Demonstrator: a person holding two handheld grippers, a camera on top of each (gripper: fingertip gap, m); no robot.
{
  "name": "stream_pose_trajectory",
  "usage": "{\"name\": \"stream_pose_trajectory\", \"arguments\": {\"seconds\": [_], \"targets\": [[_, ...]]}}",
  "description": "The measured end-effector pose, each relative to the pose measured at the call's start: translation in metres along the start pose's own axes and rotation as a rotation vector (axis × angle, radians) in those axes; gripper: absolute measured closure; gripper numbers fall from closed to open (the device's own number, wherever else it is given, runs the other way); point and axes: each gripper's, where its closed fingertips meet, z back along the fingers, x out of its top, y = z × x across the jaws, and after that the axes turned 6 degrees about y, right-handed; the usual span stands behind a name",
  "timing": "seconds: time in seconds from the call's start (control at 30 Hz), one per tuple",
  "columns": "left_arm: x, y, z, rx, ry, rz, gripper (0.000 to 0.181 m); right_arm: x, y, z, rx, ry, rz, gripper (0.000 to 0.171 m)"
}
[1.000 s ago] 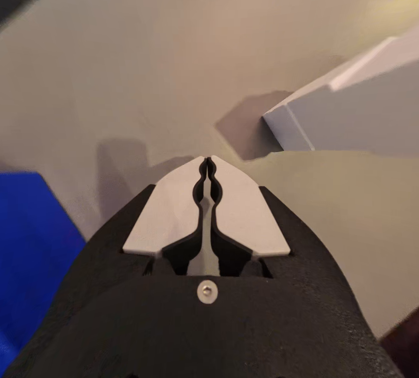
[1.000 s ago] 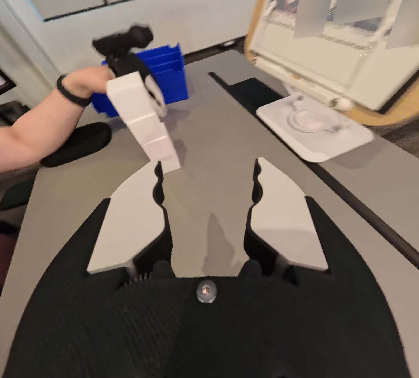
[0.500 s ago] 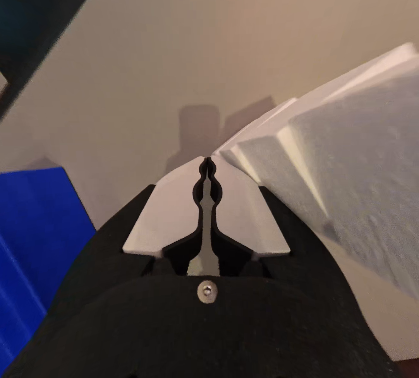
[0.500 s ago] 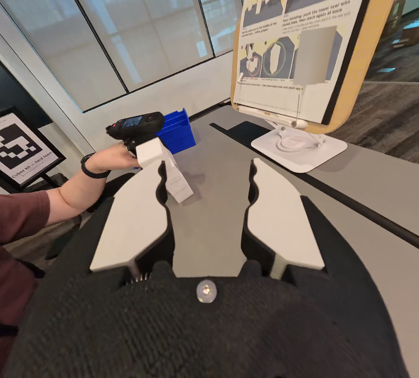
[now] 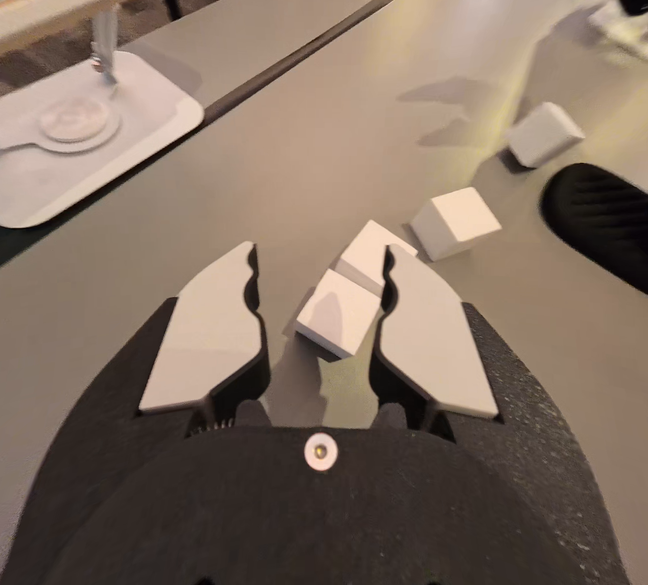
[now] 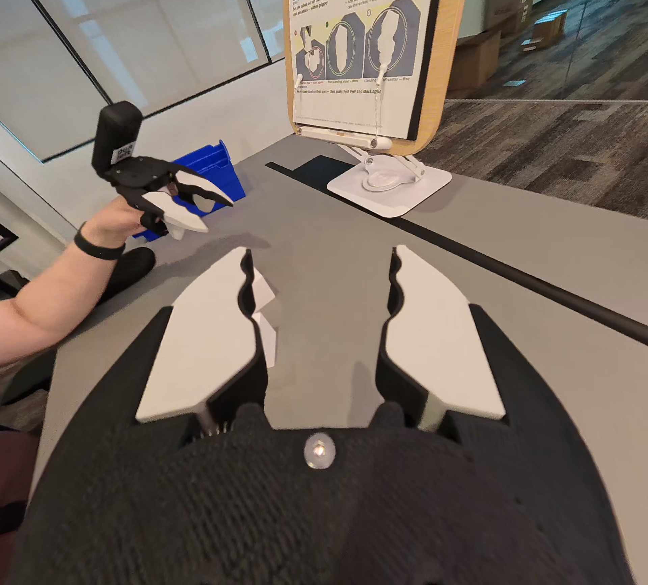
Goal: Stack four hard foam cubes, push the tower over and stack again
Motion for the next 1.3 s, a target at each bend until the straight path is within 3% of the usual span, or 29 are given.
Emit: {"name": "stream_pose_trajectory", "arguments": {"seconds": [0.07, 0.17, 0.27, 0.47, 0.57, 0.8, 1.03, 1.17, 1.3], "targets": [[-0.014, -0.003, 0.001, -0.097, -0.038, -0.009, 0.084, 0.002, 0.004, 0.004, -0.017, 0.0, 0.041, 0.095], [-0.04, -0.001, -0.002, -0.097, -0.055, -0.121, 0.078, 0.006, 0.012, 0.011, -0.031, 0.0, 0.079, 0.094], [-0.056, 0.005, -0.014, -0.019, -0.06, -0.22, 0.084, 0.008, 0.017, 0.021, -0.083, 0.018, 0.115, 0.091], [-0.07, -0.005, -0.037, -0.05, -0.001, -0.272, 0.081, -0.006, 0.019, 0.045, -0.349, 0.101, 0.157, 0.082], [-0.074, -0.005, -0.048, -0.059, 0.026, -0.273, 0.083, -0.042, 0.013, 0.059, -0.507, 0.155, 0.196, 0.079], [-0.077, -0.004, -0.061, -0.017, 0.039, -0.309, 0.098, -0.161, 0.003, 0.085, -0.814, 0.176, -0.121, 0.08], [-0.081, -0.002, -0.06, -0.018, 0.045, -0.295, 0.102, -0.205, -0.011, 0.068, -0.928, 0.368, -0.241, 0.081], [-0.076, -0.002, -0.058, -0.021, 0.021, -0.286, 0.108, -0.212, -0.015, 0.063, -0.904, 0.37, -0.297, 0.106], [-0.073, -0.001, -0.056, -0.03, 0.006, -0.276, 0.119, -0.207, -0.015, 0.061, -0.835, 0.36, -0.333, 0.109]]}}
